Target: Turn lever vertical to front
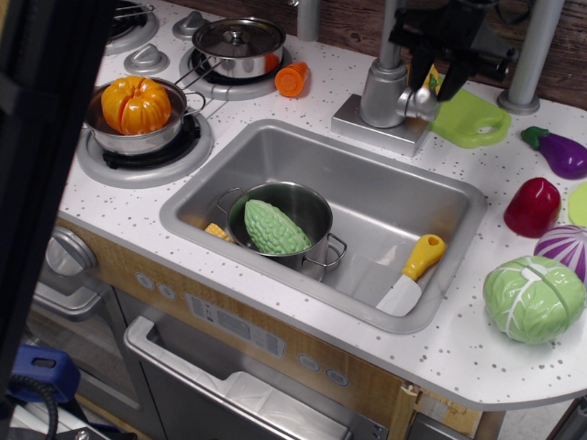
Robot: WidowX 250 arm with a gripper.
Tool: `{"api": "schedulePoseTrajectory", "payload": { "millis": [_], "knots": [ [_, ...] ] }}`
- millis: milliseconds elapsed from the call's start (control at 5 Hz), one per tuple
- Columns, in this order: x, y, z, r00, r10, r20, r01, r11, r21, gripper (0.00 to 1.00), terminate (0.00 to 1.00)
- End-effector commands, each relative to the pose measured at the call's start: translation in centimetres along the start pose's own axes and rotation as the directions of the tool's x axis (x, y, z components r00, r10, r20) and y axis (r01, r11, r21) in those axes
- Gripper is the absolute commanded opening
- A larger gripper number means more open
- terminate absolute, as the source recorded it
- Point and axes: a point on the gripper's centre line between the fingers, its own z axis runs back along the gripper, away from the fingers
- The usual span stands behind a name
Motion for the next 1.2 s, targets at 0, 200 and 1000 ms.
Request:
{"api": "schedulePoseTrajectory", "payload": {
  "millis": [0,200,1000],
  "knots": [
    [-0.3,-0.9,2.5,0.998,0.007,0.059,-0.004,0.998,-0.064,0.0,0.0],
    [-0.8,-1.1,1.8,0.998,0.009,0.06,-0.005,0.997,-0.078,0.0,0.0],
    [-1.6,-0.3,7.8,0.999,-0.026,-0.038,0.027,0.999,0.025,1.0,0.0]
  ]
}}
